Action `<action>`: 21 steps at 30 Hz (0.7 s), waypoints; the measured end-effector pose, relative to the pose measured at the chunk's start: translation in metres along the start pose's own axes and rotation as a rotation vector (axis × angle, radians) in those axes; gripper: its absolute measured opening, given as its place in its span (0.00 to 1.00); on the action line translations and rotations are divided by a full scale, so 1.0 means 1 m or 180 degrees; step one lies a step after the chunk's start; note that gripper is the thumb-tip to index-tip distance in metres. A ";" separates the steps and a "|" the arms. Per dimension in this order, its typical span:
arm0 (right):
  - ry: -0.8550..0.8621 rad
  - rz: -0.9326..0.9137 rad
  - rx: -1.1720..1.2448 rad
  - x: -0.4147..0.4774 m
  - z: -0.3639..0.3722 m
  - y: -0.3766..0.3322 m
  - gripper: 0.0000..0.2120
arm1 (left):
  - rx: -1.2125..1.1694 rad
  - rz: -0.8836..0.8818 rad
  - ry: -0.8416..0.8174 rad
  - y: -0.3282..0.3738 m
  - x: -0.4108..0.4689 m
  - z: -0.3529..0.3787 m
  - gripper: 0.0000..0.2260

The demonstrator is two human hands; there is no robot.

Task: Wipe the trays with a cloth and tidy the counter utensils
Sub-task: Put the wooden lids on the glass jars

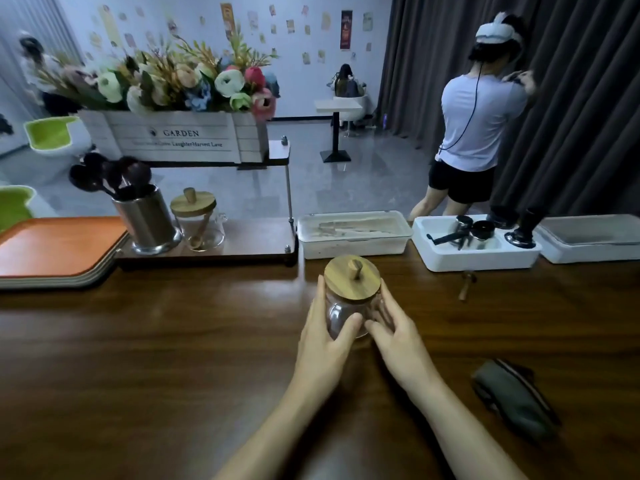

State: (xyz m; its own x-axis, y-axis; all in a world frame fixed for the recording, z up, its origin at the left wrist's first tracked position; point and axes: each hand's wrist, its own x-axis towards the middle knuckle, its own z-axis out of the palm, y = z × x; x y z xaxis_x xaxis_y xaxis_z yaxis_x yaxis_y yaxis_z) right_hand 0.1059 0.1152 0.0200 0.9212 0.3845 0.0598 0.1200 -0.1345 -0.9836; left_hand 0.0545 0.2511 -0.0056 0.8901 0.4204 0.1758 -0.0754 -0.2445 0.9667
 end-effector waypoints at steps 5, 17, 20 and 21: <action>-0.0111 -0.0001 0.0059 -0.026 -0.051 0.018 0.35 | 0.0073 -0.0065 0.0160 0.006 -0.032 0.050 0.36; -0.0146 -0.0226 0.0029 -0.056 -0.091 0.020 0.26 | 0.0330 -0.0074 0.0529 0.026 -0.072 0.079 0.43; -0.0057 -0.0372 -0.0299 -0.045 -0.095 0.013 0.24 | 0.0619 -0.0017 0.0499 0.031 -0.065 0.078 0.47; -0.0081 -0.0428 -0.0416 -0.039 -0.094 0.009 0.24 | 0.0695 -0.0007 0.0464 0.034 -0.061 0.078 0.47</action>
State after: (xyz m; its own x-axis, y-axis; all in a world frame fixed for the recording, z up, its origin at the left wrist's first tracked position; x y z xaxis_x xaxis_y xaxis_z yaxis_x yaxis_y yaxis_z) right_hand 0.1060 0.0133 0.0252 0.8841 0.4299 0.1832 0.2900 -0.1973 -0.9365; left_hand 0.0322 0.1493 0.0018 0.8148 0.5389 0.2139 0.0394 -0.4195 0.9069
